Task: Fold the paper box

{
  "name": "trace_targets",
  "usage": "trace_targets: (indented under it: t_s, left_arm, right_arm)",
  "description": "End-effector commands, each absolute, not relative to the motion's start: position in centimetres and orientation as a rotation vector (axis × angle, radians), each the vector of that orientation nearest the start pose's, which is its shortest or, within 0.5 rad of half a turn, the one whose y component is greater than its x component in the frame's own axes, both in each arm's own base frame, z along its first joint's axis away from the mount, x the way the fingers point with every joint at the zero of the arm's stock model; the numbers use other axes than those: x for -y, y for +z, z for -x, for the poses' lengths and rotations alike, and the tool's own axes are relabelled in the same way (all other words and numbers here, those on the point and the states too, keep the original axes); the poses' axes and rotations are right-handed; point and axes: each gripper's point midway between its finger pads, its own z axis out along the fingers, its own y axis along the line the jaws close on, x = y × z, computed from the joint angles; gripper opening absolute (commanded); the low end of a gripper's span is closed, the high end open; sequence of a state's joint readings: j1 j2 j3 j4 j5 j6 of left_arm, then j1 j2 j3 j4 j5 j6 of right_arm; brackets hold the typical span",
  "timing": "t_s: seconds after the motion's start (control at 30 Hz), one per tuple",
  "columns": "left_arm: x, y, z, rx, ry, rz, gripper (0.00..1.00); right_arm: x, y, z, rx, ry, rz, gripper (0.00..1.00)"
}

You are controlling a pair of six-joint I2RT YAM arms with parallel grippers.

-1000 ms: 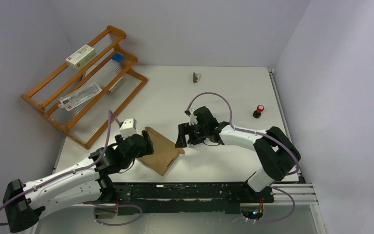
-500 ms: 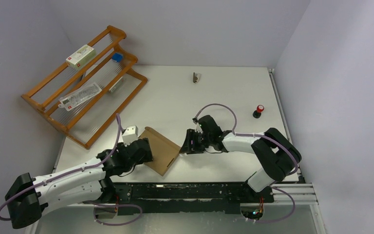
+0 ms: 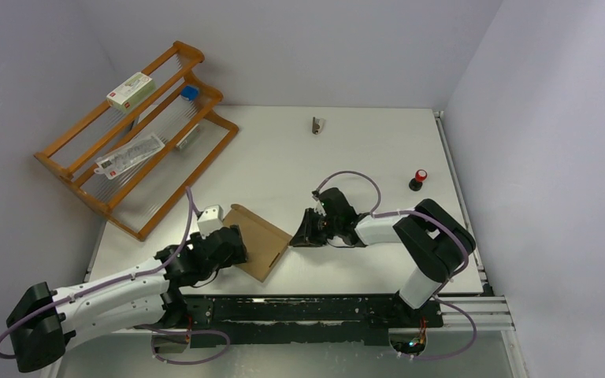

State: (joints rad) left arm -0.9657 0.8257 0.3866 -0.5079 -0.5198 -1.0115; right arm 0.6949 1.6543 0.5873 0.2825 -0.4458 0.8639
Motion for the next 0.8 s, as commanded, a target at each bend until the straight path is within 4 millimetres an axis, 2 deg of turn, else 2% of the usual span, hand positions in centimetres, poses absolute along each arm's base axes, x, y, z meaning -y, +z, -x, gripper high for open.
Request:
trace_targets:
  t_s: [0.0, 0.1, 0.2, 0.4, 0.6, 0.77]
  left_arm:
    - [15.0, 5.1, -17.2, -2.326, -0.359, 0.293, 0.84]
    - [15.4, 5.4, -17.5, -2.3, -0.396, 0.305, 0.84]
    - [16.6, 6.3, -18.0, -2.248, -0.496, 0.322, 0.82]
    - [19.5, 8.4, -19.6, -2.114, -0.683, 0.304, 0.81]
    - [21.6, 10.5, -22.0, -1.992, -0.714, 0.25, 0.84]
    - [22.6, 11.7, -23.1, -1.93, -0.723, 0.222, 0.85]
  right_arm:
    - [-30.7, 2.4, -21.2, -2.599, 1.188, 0.038, 0.15]
    - [-30.9, 3.8, -21.9, -2.544, 1.175, 0.112, 0.05]
    - [-31.1, 5.9, -23.0, -2.464, 1.136, 0.229, 0.0]
    - [-31.0, 10.7, -25.7, -2.284, 0.988, 0.469, 0.0]
    - [-30.8, 15.5, -28.9, -2.075, 0.8, 0.678, 0.0]
    - [-30.3, 16.4, -29.5, -1.974, 0.709, 0.818, 0.0]
